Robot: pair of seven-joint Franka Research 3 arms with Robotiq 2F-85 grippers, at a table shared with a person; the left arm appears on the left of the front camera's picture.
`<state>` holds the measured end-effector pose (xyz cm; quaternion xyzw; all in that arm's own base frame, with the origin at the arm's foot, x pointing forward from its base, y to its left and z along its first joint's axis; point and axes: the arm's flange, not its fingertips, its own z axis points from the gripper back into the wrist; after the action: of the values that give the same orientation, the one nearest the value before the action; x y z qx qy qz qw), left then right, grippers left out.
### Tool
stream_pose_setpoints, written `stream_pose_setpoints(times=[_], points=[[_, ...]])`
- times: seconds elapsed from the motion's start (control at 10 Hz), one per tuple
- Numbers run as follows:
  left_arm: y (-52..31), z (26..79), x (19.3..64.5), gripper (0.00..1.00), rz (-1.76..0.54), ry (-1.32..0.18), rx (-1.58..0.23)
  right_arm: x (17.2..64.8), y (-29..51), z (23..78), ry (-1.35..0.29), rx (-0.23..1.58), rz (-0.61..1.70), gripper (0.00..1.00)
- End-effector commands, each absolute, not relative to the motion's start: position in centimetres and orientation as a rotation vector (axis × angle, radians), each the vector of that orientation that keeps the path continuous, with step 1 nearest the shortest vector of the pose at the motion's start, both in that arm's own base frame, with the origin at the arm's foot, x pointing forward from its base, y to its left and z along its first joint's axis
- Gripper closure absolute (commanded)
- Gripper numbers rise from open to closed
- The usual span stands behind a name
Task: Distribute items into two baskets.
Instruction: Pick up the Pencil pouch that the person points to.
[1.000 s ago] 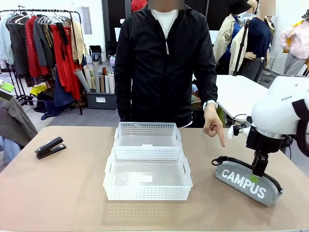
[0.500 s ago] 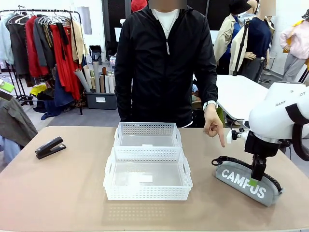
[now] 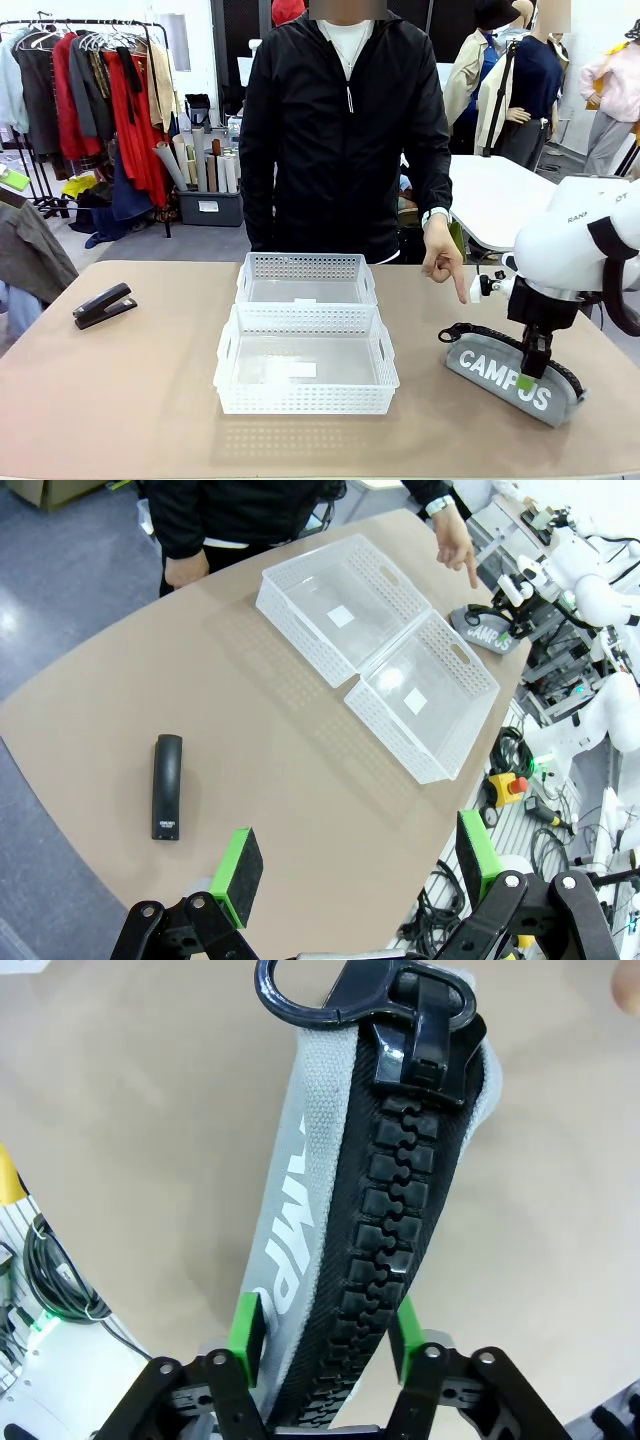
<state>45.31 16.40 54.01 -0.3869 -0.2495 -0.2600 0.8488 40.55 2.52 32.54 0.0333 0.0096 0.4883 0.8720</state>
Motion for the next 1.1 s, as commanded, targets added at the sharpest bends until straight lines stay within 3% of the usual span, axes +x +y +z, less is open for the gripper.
stream_pose_setpoints(times=[0.0,1.0], points=[[16.4,54.1,45.2,0.0,-0.547,-0.531,-0.815,39.2,1.9,32.2,-0.003,0.111,1.033,0.98],[16.4,54.1,45.2,0.0,-0.547,-0.531,-0.815,40.5,2.5,32.5,0.017,0.08,1.021,1.0]])
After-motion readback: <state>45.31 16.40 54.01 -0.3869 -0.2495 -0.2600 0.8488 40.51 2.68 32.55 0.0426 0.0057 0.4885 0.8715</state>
